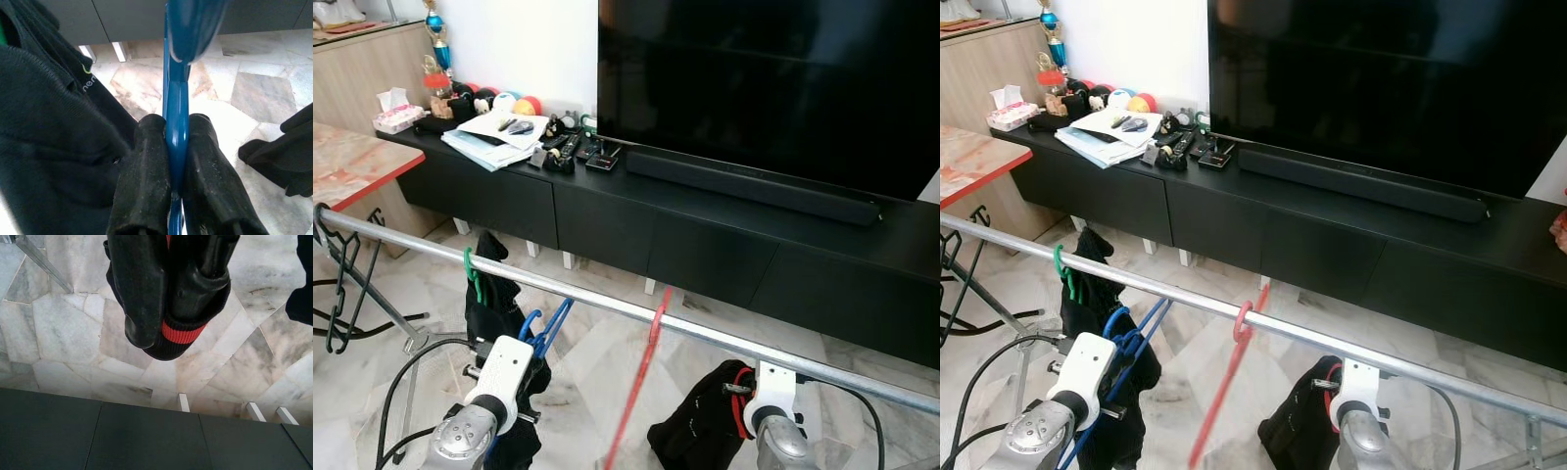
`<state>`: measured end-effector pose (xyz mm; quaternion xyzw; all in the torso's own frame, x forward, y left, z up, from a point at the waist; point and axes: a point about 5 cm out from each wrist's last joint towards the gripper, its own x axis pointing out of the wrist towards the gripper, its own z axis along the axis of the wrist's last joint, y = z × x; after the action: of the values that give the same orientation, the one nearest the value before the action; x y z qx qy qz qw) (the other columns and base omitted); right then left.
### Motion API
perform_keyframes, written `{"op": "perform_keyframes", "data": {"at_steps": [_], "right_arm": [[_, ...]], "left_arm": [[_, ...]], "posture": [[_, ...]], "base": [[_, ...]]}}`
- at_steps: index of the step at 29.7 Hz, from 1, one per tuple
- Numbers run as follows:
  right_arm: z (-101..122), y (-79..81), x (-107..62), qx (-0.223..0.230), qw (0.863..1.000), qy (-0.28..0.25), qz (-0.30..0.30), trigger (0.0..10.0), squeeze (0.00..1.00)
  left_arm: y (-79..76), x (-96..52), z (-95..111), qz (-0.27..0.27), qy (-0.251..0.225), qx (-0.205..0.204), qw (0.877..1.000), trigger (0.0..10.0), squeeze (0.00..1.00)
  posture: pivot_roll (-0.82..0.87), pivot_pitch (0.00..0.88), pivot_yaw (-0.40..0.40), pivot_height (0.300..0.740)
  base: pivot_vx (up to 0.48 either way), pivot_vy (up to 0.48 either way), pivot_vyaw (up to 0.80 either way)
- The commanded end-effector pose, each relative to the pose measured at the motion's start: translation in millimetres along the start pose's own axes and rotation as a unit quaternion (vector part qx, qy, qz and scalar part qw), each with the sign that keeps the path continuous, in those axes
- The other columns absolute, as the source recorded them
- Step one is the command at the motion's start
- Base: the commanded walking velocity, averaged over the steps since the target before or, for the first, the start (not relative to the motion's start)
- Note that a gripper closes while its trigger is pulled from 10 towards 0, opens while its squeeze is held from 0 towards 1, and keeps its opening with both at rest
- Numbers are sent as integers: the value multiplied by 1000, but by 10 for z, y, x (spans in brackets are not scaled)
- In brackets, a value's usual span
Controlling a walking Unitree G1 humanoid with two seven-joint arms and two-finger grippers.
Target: Hang hanger
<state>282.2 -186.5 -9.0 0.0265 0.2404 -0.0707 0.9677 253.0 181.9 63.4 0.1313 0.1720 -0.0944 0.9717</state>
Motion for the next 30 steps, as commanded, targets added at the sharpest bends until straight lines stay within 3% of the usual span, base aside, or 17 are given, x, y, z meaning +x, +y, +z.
{"op": "perform_keyframes", "data": {"at_steps": [1,8,15,30], "right_arm": [[119,-13,27,5,1000,-24,-4,10000,0],[133,-9,34,11,1000,-24,-7,10000,0],[139,-14,36,10,1000,-24,-5,10000,0],[123,84,30,9,1000,-25,6,10000,0]], "left_arm": [[13,2,16,5,-2,0,1000,10000,0],[16,8,24,7,-3,-5,1000,10000,0],[7,12,28,9,-3,-10,1000,10000,0],[37,5,24,14,-4,-9,1000,10000,0]], "posture": [[159,0,-37,740],[156,0,-35,740],[157,0,-36,740],[171,0,-27,740]], "base": [[0,0,0],[-216,0,0],[-280,0,-712],[-310,0,0]]}}
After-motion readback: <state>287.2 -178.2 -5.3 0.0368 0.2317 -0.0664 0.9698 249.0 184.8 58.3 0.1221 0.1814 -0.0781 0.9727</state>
